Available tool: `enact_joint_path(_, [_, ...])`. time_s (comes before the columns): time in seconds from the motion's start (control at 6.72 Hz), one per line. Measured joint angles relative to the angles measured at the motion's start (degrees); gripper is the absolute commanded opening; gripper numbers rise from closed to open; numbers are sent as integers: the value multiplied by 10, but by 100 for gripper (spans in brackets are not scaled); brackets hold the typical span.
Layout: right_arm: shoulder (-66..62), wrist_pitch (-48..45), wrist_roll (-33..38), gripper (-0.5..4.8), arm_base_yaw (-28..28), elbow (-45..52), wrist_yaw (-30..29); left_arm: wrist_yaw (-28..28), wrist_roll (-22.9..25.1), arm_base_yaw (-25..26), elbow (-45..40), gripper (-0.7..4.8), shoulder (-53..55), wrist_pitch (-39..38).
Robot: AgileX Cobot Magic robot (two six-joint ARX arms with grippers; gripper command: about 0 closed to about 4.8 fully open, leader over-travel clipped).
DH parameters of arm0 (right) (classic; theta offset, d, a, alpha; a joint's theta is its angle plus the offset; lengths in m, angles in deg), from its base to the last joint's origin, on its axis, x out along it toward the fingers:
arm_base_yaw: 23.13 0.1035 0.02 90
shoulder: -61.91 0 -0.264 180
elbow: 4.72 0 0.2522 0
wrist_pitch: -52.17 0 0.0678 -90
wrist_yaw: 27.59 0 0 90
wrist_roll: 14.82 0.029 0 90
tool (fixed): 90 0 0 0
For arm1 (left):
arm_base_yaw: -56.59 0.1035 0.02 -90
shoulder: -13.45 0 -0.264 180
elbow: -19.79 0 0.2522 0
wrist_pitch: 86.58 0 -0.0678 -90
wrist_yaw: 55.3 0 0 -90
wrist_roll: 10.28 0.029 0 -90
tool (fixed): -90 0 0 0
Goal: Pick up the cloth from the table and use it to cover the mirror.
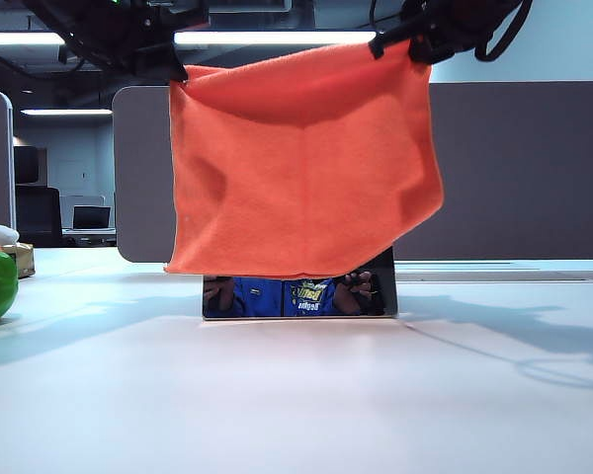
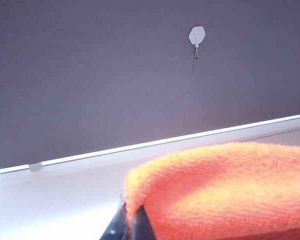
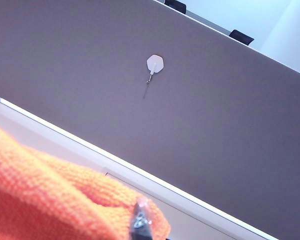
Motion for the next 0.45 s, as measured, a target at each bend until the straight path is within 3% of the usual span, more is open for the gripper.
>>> enact_joint_path(0.45, [-38,-19,0,-6,-4,-23,-1,0,0,0,0,-6,29,32])
